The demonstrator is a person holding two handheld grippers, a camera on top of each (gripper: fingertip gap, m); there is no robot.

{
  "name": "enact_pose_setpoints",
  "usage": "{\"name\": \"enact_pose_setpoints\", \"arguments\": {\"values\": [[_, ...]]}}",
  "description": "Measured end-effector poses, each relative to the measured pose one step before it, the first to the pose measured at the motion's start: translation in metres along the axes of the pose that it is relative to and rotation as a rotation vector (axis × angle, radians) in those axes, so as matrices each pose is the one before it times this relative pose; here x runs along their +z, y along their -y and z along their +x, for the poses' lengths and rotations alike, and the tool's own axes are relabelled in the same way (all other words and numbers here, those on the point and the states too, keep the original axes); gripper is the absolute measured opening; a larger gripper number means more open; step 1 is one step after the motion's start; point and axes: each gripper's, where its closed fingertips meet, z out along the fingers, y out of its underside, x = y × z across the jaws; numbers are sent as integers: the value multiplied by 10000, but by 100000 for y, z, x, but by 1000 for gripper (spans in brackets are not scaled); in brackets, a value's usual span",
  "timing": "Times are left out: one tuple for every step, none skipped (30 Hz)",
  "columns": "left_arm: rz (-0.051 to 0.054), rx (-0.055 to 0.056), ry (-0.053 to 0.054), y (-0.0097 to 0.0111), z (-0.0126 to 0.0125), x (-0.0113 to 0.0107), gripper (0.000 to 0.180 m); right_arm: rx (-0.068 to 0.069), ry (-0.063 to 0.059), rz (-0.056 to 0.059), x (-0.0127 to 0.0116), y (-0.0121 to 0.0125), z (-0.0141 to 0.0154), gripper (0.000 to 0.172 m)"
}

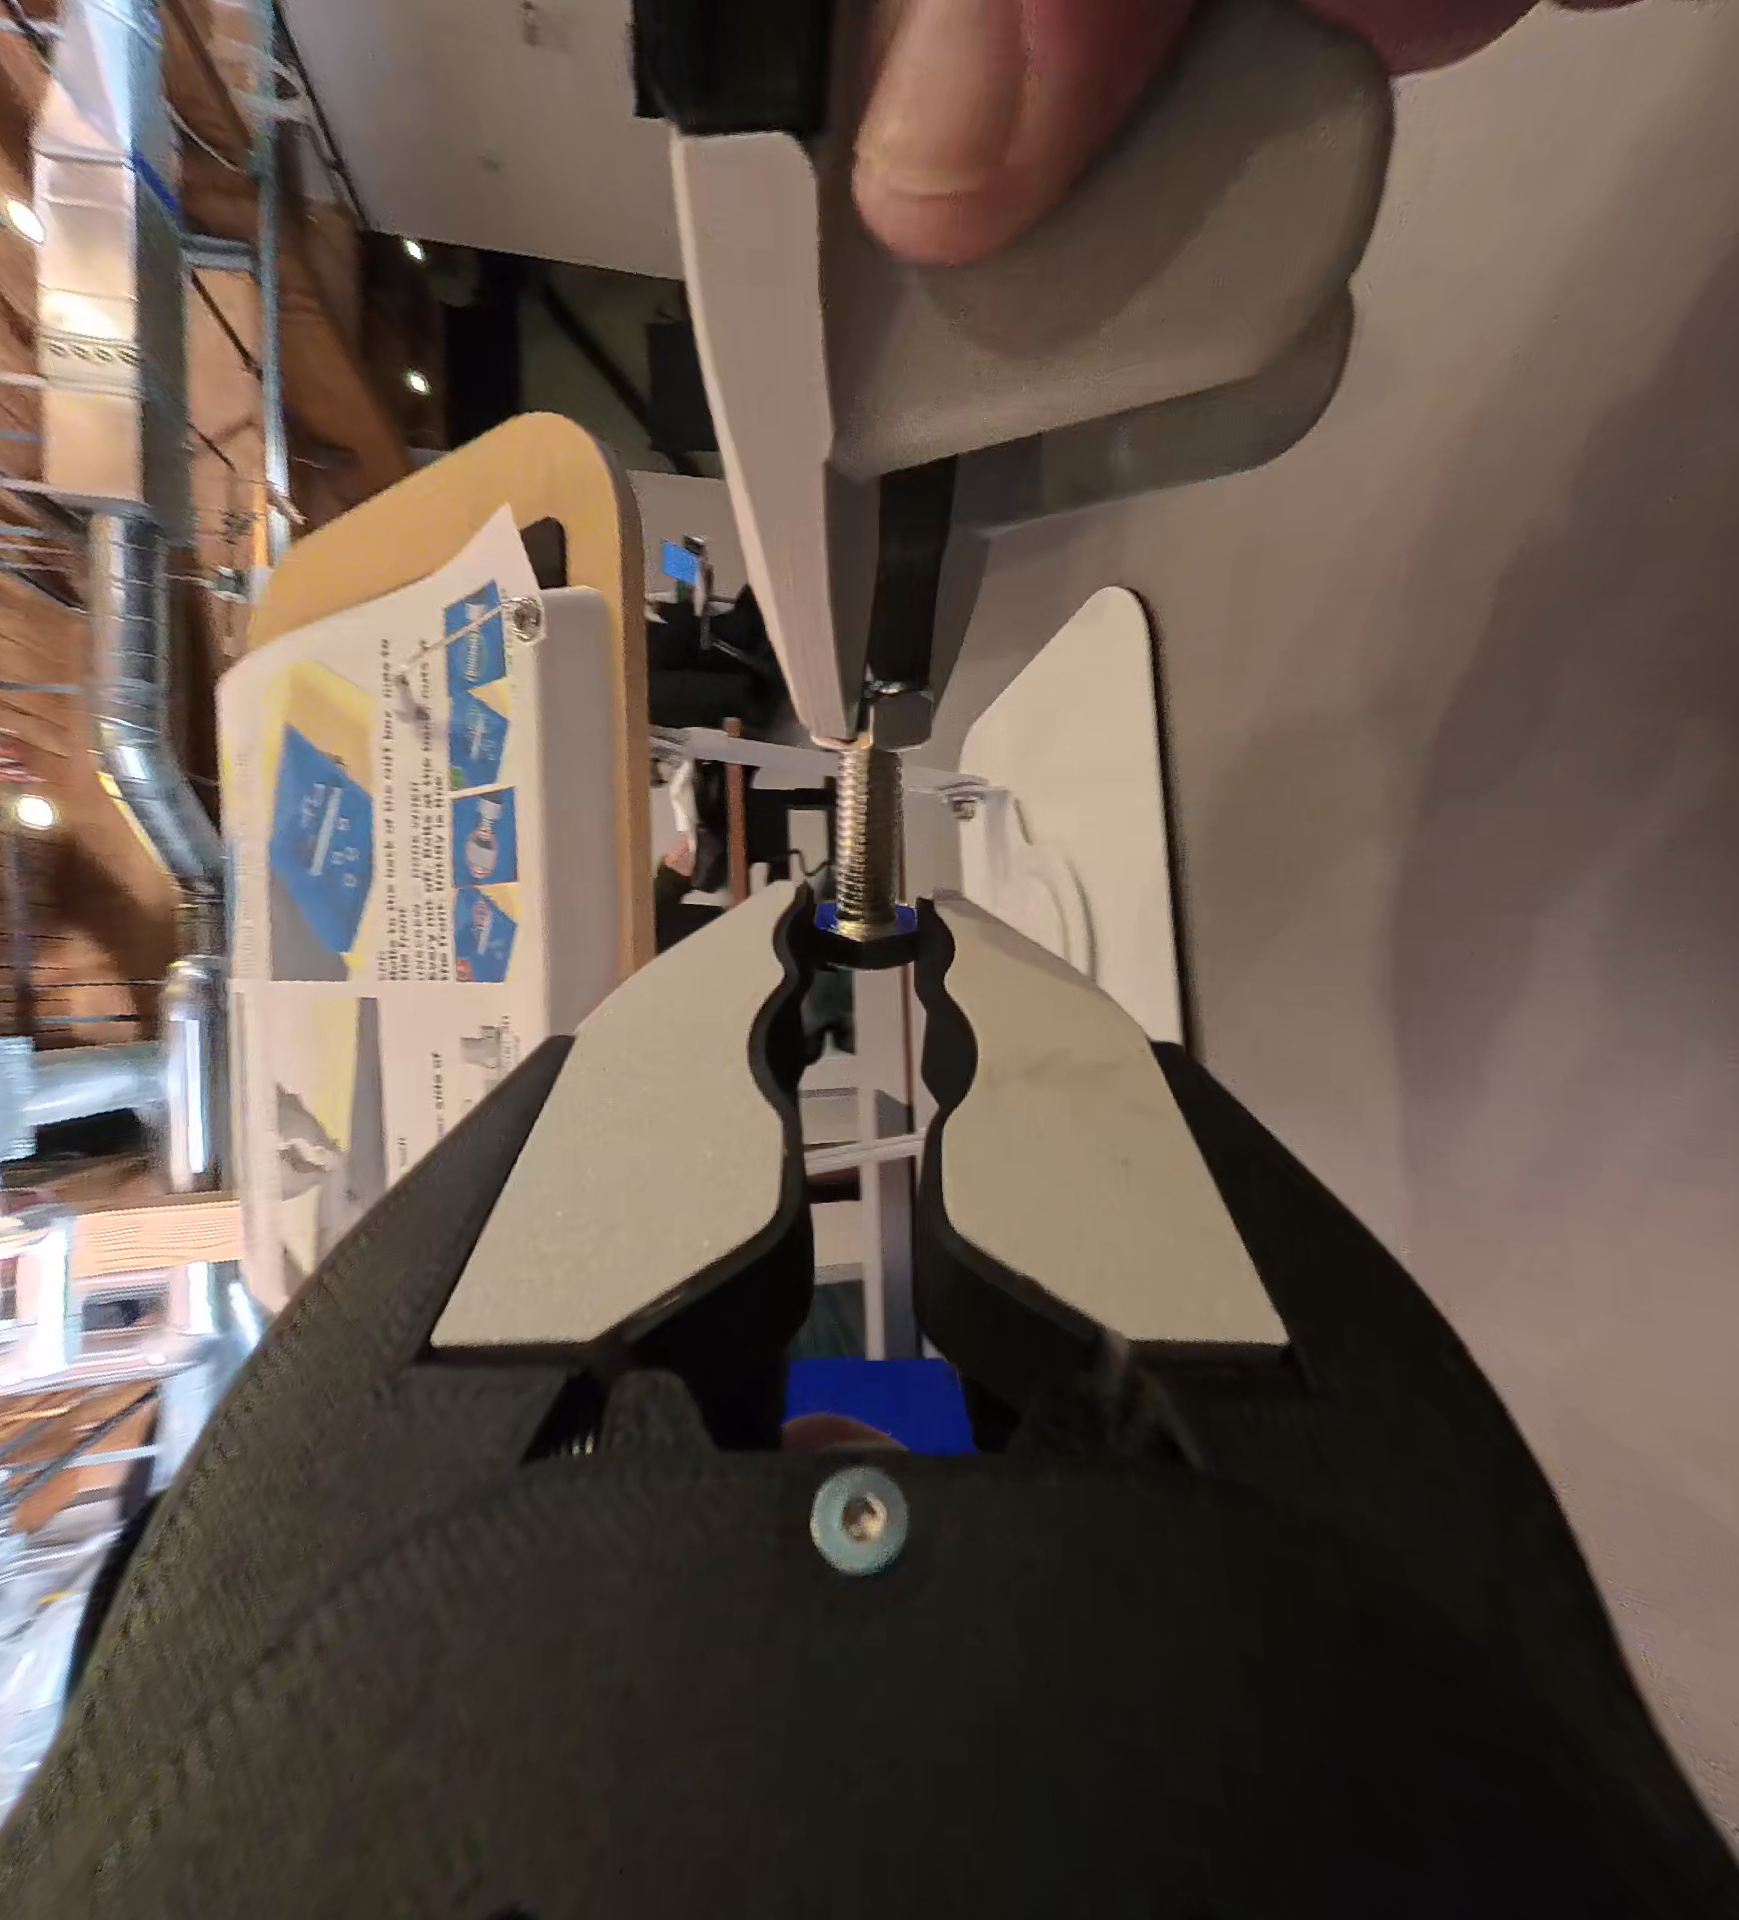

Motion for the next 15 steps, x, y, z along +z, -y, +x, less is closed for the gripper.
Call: {"name": "enact_pose_setpoints", "arguments": {"values": [[33,129,228,7,-292,28,17,290,78,203,24,181,-53,17],[59,132,230,39,-324,-19,17,327,144,211,13,190,-118,17],[12,107,96,-22,-138,42,18,272,69,116,7,101,-32,17],[22,51,98,7,-137,28,17,103,18,85,10,103,-25,17],[23,42,94,1,-116,37,17,28,-15,75,9,96,-25,17],[22,0,9,-17,-21,68,17,11,-27,40,11,54,11,17],[23,31,20,-13,-13,38,17,0,3,15,-2,35,39,17],[21,43,43,-17,-31,39,17,-30,22,3,20,10,33,17],[-12,-20,-37,-54,81,68,17,-44,-36,-28,22,-27,83,17],[-7,-6,-8,-43,66,54,17,-17,-37,-32,24,-2,68,17],[18,11,34,-8,-13,6,17,-30,7,-20,2,-10,2,17],[-2,-27,-13,-1,16,-4,18,-38,14,6,6,8,-21,17],[4,-22,-23,-7,14,0,18,-11,18,14,4,-19,-12,17],[3,-39,-35,-29,39,21,18,-28,-5,-1,1,-18,24,17],[-26,-15,-33,-33,78,27,17,-65,-44,-4,13,-4,48,17]]}}
